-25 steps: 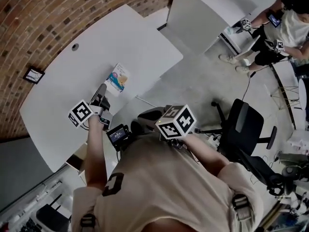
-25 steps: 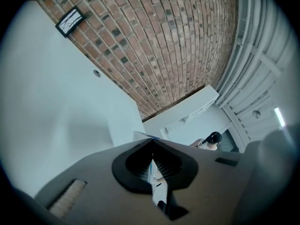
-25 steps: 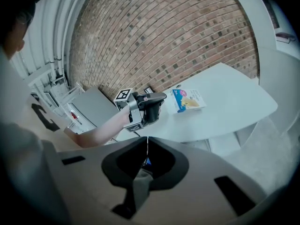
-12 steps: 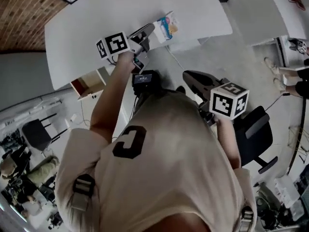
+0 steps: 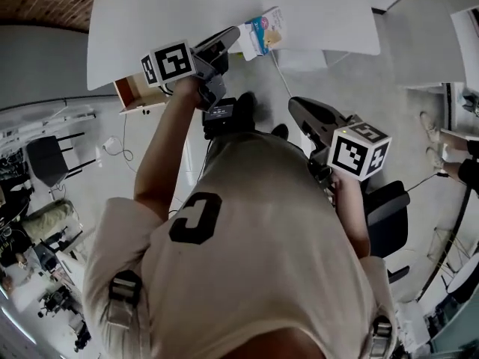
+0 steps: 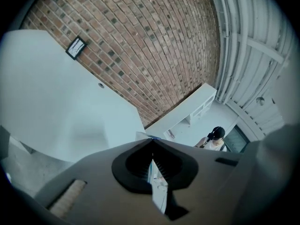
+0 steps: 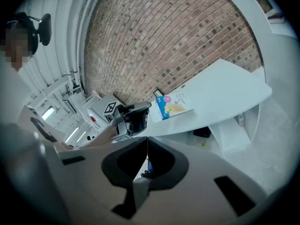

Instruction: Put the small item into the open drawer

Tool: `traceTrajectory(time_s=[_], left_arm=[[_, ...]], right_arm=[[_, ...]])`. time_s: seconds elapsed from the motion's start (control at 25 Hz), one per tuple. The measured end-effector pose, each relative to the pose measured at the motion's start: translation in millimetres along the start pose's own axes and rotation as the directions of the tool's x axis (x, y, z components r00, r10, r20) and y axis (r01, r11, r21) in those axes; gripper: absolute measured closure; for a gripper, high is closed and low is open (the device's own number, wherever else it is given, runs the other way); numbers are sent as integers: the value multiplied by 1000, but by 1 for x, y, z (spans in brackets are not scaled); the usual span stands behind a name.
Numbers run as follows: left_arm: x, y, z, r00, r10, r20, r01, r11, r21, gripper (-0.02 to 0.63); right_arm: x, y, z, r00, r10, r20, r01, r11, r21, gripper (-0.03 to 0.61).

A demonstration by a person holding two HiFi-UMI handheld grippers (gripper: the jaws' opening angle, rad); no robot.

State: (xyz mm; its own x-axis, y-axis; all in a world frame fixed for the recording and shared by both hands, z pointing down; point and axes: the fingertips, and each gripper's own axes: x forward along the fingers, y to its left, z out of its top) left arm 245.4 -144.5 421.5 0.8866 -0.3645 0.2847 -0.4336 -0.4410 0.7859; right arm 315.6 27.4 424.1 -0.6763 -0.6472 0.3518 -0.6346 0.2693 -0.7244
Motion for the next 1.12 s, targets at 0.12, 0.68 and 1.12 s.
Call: traceTrajectory(time_s=[0.12,0.68,1.12], left_arm=[[-37,9,-20,998,52,30,-52,999,9,612],[-51,12,-46,999,-12,-35,10,998,-68,612],[-49,9,-54,979,-183,-88,173,979,-111,612]], right_arm=[[11,16,-31,996,66,-58,-67,998,-7,574],[38,34,-43,988,72,-136,-73,997,-2,572],[58,52,-54,995,-58,-79,59,998,19,574]])
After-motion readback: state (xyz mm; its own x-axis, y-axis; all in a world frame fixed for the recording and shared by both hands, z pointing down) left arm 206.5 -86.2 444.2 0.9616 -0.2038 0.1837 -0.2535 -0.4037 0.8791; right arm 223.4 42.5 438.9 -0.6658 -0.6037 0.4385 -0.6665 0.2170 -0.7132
